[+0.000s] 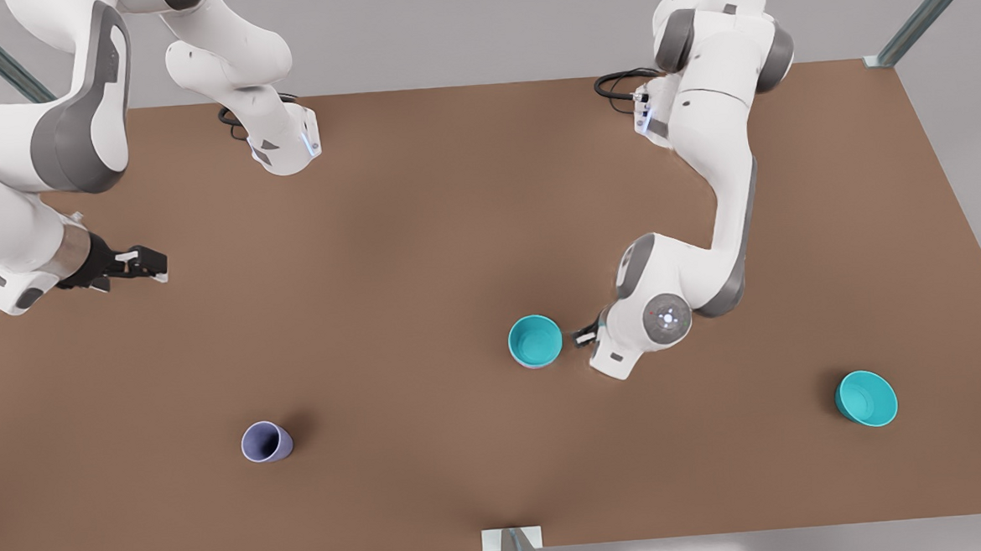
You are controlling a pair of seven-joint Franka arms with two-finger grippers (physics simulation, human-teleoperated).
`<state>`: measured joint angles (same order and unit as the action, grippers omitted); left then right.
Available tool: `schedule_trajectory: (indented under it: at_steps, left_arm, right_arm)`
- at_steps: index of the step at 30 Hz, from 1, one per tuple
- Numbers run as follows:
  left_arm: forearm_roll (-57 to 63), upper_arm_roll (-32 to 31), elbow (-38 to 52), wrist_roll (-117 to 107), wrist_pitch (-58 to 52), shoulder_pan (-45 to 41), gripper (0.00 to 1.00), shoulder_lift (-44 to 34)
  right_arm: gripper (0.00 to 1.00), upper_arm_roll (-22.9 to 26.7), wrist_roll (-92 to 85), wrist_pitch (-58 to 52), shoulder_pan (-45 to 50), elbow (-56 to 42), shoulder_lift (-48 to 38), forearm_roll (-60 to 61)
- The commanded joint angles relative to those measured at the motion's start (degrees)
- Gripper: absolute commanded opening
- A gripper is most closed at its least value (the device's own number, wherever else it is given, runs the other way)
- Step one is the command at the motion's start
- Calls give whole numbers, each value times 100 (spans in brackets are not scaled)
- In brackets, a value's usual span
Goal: Stack the blue bowl on the pink bowl
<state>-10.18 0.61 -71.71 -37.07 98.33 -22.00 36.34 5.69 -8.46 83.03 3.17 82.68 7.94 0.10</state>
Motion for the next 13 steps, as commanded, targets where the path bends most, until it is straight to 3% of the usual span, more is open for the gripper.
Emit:
schedule_trajectory:
  at_steps: [1,3,6,7,8,13]
  left_arm:
    - [824,35,147,604,-2122,257,100,-644]
    - [921,106,1423,604,-3390,503,100,-680]
    - [1625,106,1441,2537,-3513,890,100,-1076]
    - [1589,124,900,3133,-2954,1048,100,-1425]
    - [1449,124,-290,3215,-1862,1171,100,-2130]
    - [1229,124,-432,3215,-1764,1224,100,-2306]
  right_arm:
    - [100,3,-59,100,0,-7,-3,17]
    - [100,3,-68,91,0,-7,6,17]
    - [100,3,-59,91,0,2,6,17]
    - [100,3,-59,91,0,-7,6,16]
    - [100,3,-59,91,0,2,6,17]
    - [100,3,-68,82,0,2,15,17]
